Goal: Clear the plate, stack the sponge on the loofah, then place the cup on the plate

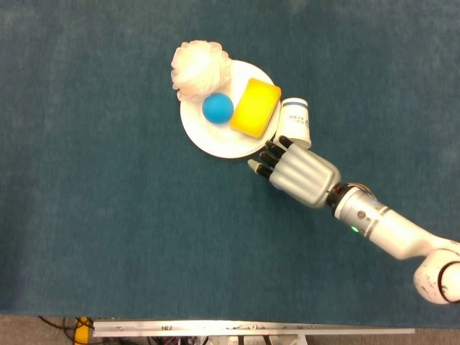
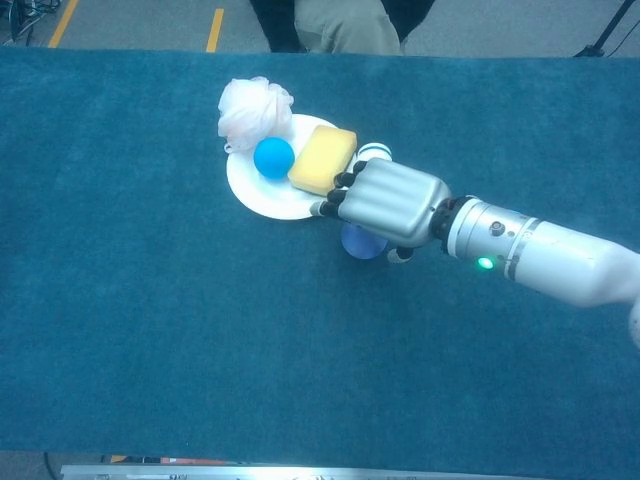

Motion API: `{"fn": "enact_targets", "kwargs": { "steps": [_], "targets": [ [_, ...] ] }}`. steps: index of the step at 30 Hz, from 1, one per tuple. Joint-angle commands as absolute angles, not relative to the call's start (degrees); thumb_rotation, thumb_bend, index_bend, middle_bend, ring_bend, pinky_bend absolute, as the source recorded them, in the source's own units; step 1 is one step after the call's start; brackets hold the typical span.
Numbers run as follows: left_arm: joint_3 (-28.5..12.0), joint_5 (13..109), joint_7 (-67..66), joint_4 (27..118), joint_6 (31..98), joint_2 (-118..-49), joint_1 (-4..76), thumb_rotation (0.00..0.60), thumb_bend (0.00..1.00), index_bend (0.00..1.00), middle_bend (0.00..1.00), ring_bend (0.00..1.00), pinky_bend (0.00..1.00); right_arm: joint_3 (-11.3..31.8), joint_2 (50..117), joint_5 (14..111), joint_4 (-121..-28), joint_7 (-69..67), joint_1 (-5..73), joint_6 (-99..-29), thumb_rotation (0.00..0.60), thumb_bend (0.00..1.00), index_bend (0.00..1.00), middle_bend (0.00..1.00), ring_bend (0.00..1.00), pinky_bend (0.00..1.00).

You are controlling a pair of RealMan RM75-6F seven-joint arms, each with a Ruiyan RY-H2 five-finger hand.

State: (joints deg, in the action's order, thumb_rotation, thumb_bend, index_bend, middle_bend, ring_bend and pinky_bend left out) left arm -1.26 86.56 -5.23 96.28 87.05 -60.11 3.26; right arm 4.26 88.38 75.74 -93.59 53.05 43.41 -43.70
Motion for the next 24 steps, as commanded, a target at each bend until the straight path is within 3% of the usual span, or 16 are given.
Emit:
{"fn": "enact_targets", "kwargs": {
  "steps": [1, 11, 24],
  "targets": [
    [-1.31, 86.46, -5.2, 96.19, 86.95, -60.17, 3.29, 0.6, 0.41, 0.19, 0.25, 0.21, 0.11, 3.67, 89.07, 75.13, -92.72, 53.36, 43.85, -44.19, 0.6, 0.01, 0.16, 0.28, 0.18, 0.28],
    [-1.48, 86.2, -4.93, 95.73, 86.42, -60.53, 3.51, 0.6, 0.41, 0.19, 0.25, 0.21, 0.11, 2.36, 91.69, 73.79, -89.91, 53.3, 45.08, -45.51, 0.6, 0.01, 0.18, 0.31, 0.18, 0.28],
    [-1.5, 85.96, -4.16, 94.85, 86.11, -61.1, 3.51, 0.6, 0.41, 0.19, 0.25, 0.21, 0.11, 1.27, 93.54, 74.01, -87.91, 51.38, 45.77, -47.62, 0.6, 0.01, 0.43, 0.46, 0.28, 0.3]
  ]
}}
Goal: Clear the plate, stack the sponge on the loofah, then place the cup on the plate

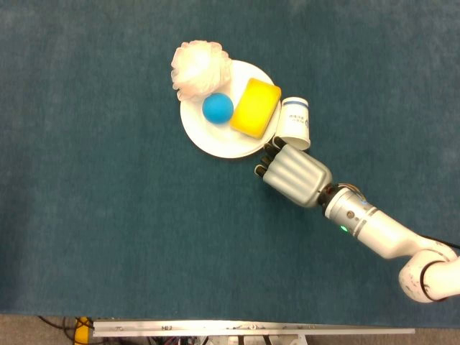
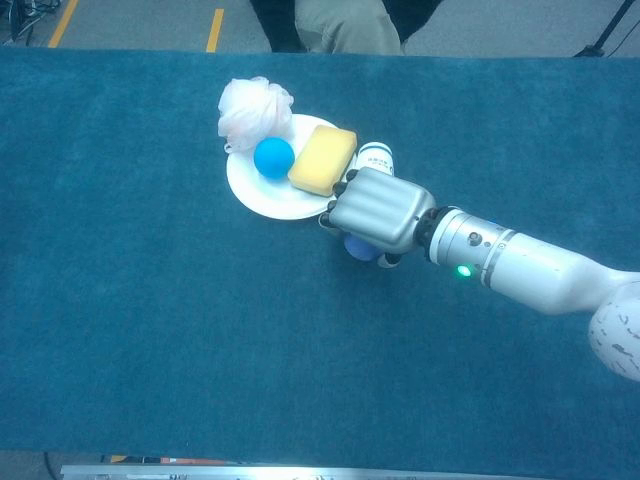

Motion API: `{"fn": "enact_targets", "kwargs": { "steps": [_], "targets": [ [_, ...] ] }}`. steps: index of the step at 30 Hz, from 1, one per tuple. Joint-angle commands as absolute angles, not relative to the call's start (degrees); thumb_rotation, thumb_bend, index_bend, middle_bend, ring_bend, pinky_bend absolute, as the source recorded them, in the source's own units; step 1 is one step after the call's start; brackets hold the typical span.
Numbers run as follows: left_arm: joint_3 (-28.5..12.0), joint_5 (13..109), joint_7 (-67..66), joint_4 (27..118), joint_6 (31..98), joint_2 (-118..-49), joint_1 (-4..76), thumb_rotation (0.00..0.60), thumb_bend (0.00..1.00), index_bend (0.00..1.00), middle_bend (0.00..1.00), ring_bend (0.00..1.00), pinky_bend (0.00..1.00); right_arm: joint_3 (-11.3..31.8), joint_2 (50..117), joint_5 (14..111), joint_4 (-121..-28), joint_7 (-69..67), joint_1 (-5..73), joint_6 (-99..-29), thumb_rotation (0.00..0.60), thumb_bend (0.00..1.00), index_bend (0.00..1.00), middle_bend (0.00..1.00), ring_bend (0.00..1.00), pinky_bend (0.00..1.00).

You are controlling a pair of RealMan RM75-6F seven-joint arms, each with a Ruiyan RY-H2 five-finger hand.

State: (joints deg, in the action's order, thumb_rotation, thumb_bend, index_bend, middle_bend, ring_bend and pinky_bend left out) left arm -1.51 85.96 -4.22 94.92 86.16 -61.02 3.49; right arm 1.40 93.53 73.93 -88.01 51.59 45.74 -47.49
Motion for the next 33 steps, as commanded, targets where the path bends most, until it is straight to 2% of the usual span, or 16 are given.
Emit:
{"fn": "enact_targets", "kwargs": {
  "steps": [1, 9, 14, 25, 33],
  "targets": [
    [-1.5, 85.96, -4.08, 94.76, 86.06, -61.21, 3.53, 0.6, 0.41, 0.19, 0.25, 0.21, 0.11, 1.12, 93.52, 74.03, -87.83, 51.13, 45.8, -47.69, 0.6, 0.01, 0.44, 0.47, 0.28, 0.3],
    [-1.55, 85.91, -3.76, 94.38, 86.02, -61.48, 3.54, 0.6, 0.41, 0.19, 0.25, 0.21, 0.11, 0.31, 92.36, 75.26, -89.11, 49.65, 46.0, -48.45, 0.6, 0.01, 0.48, 0.51, 0.32, 0.32],
    [-1.54, 85.78, -3.61, 94.26, 86.15, -61.36, 3.37, 0.6, 0.41, 0.19, 0.25, 0.21, 0.11, -0.48, 88.44, 77.46, -93.43, 47.08, 45.21, -50.3, 0.6, 0.01, 0.48, 0.51, 0.32, 0.32],
    [-1.49, 86.17, -3.92, 94.3, 85.33, -61.89, 3.95, 0.6, 0.41, 0.19, 0.25, 0.21, 0.11, -6.07, 79.43, 83.44, -99.04, 43.34, 41.82, -53.02, 0.6, 0.01, 0.48, 0.51, 0.32, 0.32],
    [-1.33, 86.51, -4.4, 94.74, 85.35, -62.0, 4.01, 0.6, 0.41, 0.19, 0.25, 0.21, 0.11, -7.42, 79.5, 84.27, -97.26, 43.15, 40.63, -52.2, 0.6, 0.01, 0.48, 0.51, 0.32, 0.32]
  ]
}}
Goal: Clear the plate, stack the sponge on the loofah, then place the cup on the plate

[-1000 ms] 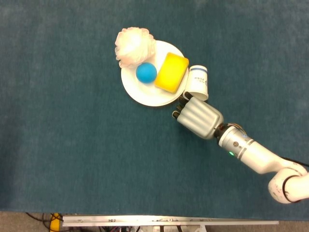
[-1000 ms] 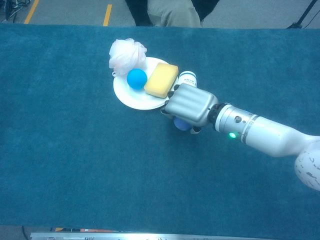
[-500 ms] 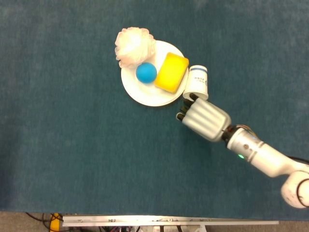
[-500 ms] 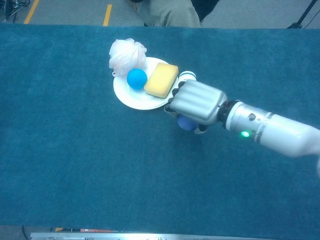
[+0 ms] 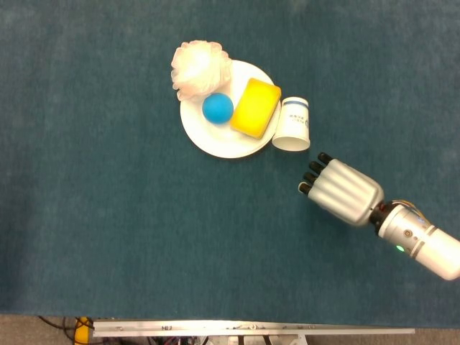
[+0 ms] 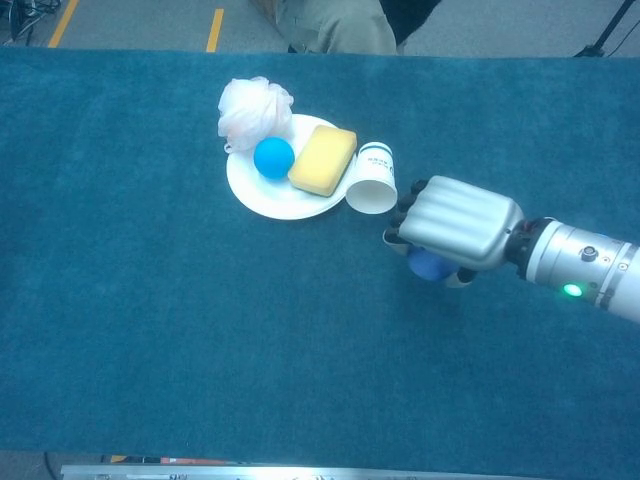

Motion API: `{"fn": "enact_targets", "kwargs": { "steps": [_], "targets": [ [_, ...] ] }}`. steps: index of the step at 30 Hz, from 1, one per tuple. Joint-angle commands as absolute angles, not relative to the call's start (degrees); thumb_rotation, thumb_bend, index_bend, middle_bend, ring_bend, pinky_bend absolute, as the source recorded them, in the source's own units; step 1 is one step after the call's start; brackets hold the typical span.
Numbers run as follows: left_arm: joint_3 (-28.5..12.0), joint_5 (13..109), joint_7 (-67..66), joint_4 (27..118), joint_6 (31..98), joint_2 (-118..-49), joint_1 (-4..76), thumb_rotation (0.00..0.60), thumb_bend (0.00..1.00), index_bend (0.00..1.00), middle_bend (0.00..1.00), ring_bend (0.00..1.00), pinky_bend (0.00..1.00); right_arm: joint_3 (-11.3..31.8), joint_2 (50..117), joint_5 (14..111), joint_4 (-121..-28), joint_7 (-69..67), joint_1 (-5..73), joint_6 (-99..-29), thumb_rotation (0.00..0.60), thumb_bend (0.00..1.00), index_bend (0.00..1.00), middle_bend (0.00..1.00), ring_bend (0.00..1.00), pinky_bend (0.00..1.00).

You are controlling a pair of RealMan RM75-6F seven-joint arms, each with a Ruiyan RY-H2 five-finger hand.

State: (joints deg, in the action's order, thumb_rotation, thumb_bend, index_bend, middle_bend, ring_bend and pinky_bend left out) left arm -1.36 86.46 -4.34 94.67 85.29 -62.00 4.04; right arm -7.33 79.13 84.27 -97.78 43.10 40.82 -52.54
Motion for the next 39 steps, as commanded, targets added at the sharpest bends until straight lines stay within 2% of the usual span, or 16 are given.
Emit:
{"fn": "enact_targets", "kwargs": {
  "steps": [1, 17, 24, 26, 31, 39],
  "targets": [
    [-1.29, 86.55, -4.46, 94.81, 85.42, -61.97, 3.96, 0.6, 0.41, 0.19, 0.25, 0.21, 0.11, -7.34, 79.73, 84.16, -97.02, 43.23, 40.57, -52.01, 0.6, 0.01, 0.48, 0.51, 0.32, 0.32],
    [-1.11, 86.5, -4.52, 94.7, 85.36, -62.23, 3.83, 0.6, 0.41, 0.19, 0.25, 0.21, 0.11, -7.11, 78.78, 82.48, -95.26, 44.85, 39.12, -51.34, 0.6, 0.01, 0.48, 0.51, 0.32, 0.32],
    [-1.07, 86.37, -4.56, 94.56, 85.1, -62.46, 3.9, 0.6, 0.41, 0.19, 0.25, 0.21, 0.11, -7.21, 78.3, 81.61, -94.71, 46.01, 38.73, -50.69, 0.6, 0.01, 0.48, 0.47, 0.31, 0.32],
    [-1.12, 86.35, -4.61, 94.55, 85.15, -62.52, 3.91, 0.6, 0.41, 0.19, 0.25, 0.21, 0.11, -7.16, 78.18, 81.1, -94.95, 46.74, 38.72, -50.37, 0.6, 0.01, 0.46, 0.45, 0.3, 0.32],
    [-1.17, 86.34, -4.67, 94.54, 85.24, -62.49, 3.91, 0.6, 0.41, 0.19, 0.25, 0.21, 0.11, -6.96, 77.61, 80.49, -96.01, 47.8, 38.69, -50.22, 0.6, 0.01, 0.34, 0.4, 0.27, 0.32],
    [-1.16, 86.41, -4.62, 94.48, 85.13, -62.61, 4.01, 0.6, 0.41, 0.19, 0.25, 0.21, 0.11, -6.75, 76.89, 79.92, -96.86, 48.68, 38.5, -50.36, 0.6, 0.01, 0.33, 0.39, 0.26, 0.32]
  ]
}}
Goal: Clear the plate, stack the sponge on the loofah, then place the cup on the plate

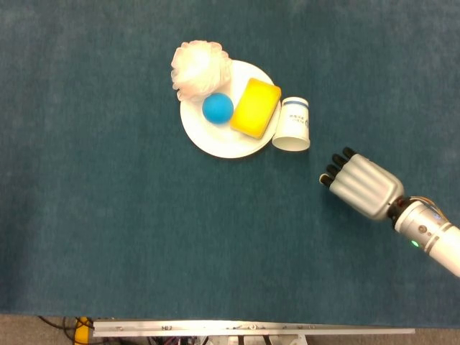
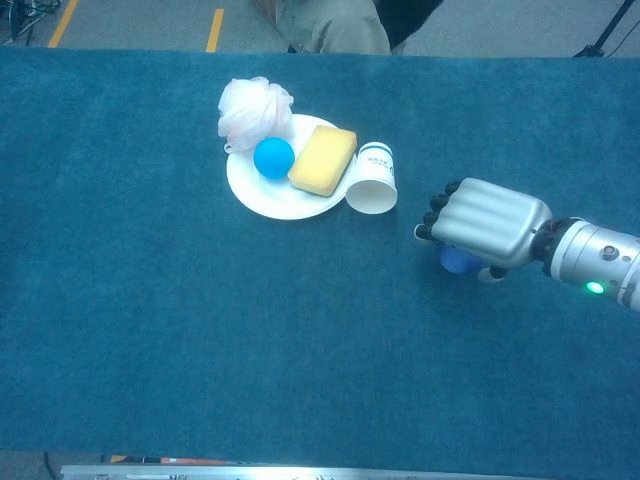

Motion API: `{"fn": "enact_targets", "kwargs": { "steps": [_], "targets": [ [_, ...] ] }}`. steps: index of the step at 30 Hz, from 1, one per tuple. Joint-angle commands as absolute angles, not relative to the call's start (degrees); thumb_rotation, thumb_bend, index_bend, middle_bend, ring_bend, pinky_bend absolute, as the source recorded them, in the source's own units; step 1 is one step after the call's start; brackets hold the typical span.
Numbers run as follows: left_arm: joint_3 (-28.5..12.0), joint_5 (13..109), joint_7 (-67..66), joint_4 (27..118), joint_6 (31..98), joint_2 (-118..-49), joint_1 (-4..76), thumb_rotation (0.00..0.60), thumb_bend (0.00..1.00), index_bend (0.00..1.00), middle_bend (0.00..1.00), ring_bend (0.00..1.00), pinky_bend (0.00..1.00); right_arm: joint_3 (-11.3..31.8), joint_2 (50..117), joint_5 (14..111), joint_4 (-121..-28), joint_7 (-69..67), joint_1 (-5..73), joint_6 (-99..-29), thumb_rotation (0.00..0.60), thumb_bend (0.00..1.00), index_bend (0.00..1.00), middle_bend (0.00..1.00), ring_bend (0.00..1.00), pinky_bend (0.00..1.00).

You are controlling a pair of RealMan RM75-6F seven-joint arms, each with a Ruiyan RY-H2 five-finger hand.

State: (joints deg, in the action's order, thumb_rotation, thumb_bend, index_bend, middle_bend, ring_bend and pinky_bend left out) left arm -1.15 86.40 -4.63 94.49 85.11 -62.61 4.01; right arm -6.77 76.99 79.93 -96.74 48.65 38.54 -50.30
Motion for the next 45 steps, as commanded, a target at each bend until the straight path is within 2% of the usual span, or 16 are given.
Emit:
{"fn": "enact_targets", "kwargs": {
  "steps": [1, 16, 26, 34, 40, 45],
  "targets": [
    [-1.17, 86.43, -4.61, 94.49, 85.17, -62.59, 4.01, 0.6, 0.41, 0.19, 0.25, 0.21, 0.11, -6.72, 76.72, 79.92, -97.04, 48.68, 38.46, -50.43, 0.6, 0.01, 0.33, 0.39, 0.26, 0.32],
    [-1.23, 86.88, -4.9, 94.86, 85.36, -62.42, 4.18, 0.6, 0.41, 0.19, 0.25, 0.21, 0.11, -5.13, 73.4, 80.86, -101.94, 45.02, 38.07, -52.35, 0.6, 0.01, 0.33, 0.39, 0.26, 0.32],
    [-1.14, 87.34, -5.21, 95.59, 86.02, -61.78, 3.95, 0.6, 0.41, 0.19, 0.25, 0.21, 0.11, 0.68, 73.62, 76.68, -105.45, 42.06, 39.26, -54.17, 0.6, 0.02, 0.33, 0.39, 0.26, 0.32],
    [-0.8, 87.92, -4.98, 95.88, 87.13, -61.37, 3.25, 0.6, 0.41, 0.19, 0.25, 0.21, 0.11, 3.21, 76.37, 69.66, -103.15, 48.47, 43.19, -51.43, 0.6, 0.04, 0.32, 0.38, 0.26, 0.32],
    [-0.54, 87.62, -4.45, 95.78, 87.95, -60.93, 2.37, 0.6, 0.41, 0.19, 0.25, 0.21, 0.11, 3.86, 79.63, 66.06, -99.16, 52.8, 45.68, -51.37, 0.6, 0.0, 0.22, 0.34, 0.23, 0.32],
    [-0.52, 87.48, -4.27, 95.9, 88.42, -60.56, 1.92, 0.6, 0.41, 0.19, 0.25, 0.21, 0.11, 4.2, 82.14, 64.75, -95.71, 54.16, 47.31, -51.41, 0.6, 0.0, 0.17, 0.31, 0.21, 0.33]
  ]
}}
